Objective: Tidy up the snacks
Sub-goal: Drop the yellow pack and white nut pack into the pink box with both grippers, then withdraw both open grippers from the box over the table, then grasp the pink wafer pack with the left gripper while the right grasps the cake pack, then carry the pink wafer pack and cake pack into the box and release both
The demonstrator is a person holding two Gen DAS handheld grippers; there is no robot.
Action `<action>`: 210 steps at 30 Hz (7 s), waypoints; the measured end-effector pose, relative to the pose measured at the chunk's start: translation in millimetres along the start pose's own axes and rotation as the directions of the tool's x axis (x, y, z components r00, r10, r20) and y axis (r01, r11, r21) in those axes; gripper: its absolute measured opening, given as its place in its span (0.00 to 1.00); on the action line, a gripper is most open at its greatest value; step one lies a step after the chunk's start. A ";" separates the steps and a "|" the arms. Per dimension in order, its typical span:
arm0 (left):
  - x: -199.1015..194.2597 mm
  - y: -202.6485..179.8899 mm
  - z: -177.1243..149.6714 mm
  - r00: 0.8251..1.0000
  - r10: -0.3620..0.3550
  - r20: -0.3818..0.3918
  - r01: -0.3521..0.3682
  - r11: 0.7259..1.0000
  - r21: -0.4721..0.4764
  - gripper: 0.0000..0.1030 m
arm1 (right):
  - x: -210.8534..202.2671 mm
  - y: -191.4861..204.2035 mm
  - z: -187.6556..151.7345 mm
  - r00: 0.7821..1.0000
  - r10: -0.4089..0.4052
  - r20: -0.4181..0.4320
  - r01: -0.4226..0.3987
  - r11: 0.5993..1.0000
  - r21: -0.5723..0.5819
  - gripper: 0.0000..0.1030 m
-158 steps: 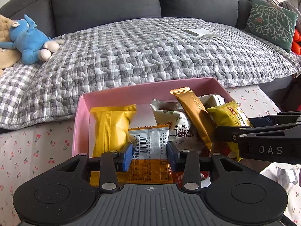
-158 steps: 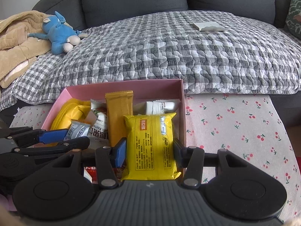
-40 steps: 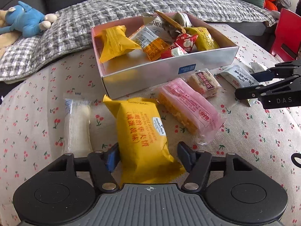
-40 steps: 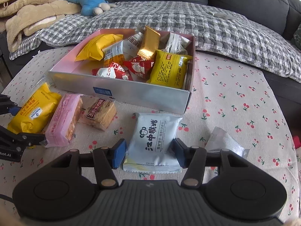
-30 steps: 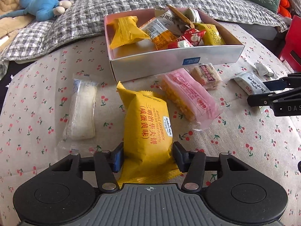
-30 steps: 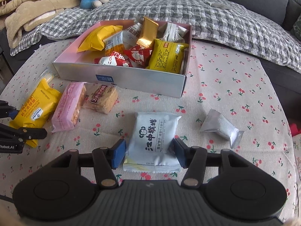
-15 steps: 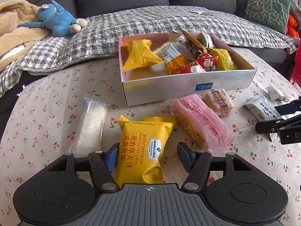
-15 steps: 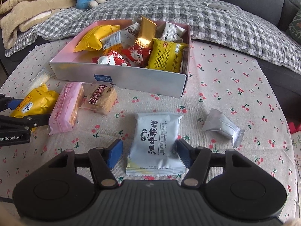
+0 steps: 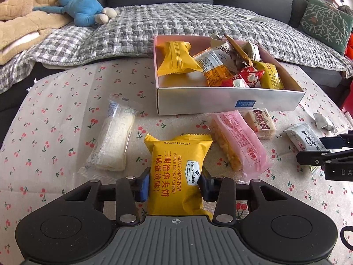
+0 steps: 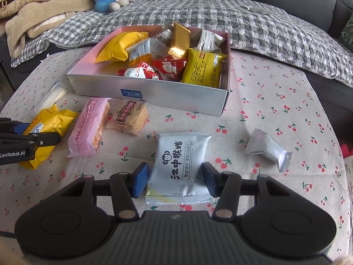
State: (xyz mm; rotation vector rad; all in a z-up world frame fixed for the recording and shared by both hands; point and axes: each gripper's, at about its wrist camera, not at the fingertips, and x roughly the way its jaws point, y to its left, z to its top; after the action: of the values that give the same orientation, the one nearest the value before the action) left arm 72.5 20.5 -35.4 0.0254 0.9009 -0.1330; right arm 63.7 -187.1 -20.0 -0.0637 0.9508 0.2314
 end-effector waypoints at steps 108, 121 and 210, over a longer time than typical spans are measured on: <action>-1.5 -30.8 9.9 0.998 -0.057 -0.023 0.057 0.998 -0.009 0.93 | -20.9 -26.8 8.8 0.998 -0.068 -0.014 0.070 0.974 0.214 0.98; 18.5 -62.4 14.0 0.996 -0.050 0.068 0.045 0.997 0.067 0.82 | -7.4 -25.2 13.9 0.997 -0.067 -0.039 0.074 0.972 0.222 0.98; -4.8 -46.4 88.9 0.968 -0.180 0.177 0.179 0.984 0.021 0.29 | -11.5 -21.3 100.2 0.988 -0.054 0.142 0.025 0.980 0.197 0.31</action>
State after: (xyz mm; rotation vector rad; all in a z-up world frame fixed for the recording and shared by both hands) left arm 133.0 -31.9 25.2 -0.0626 0.7226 -0.3019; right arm 142.0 -194.2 46.6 0.1137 0.8202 0.1037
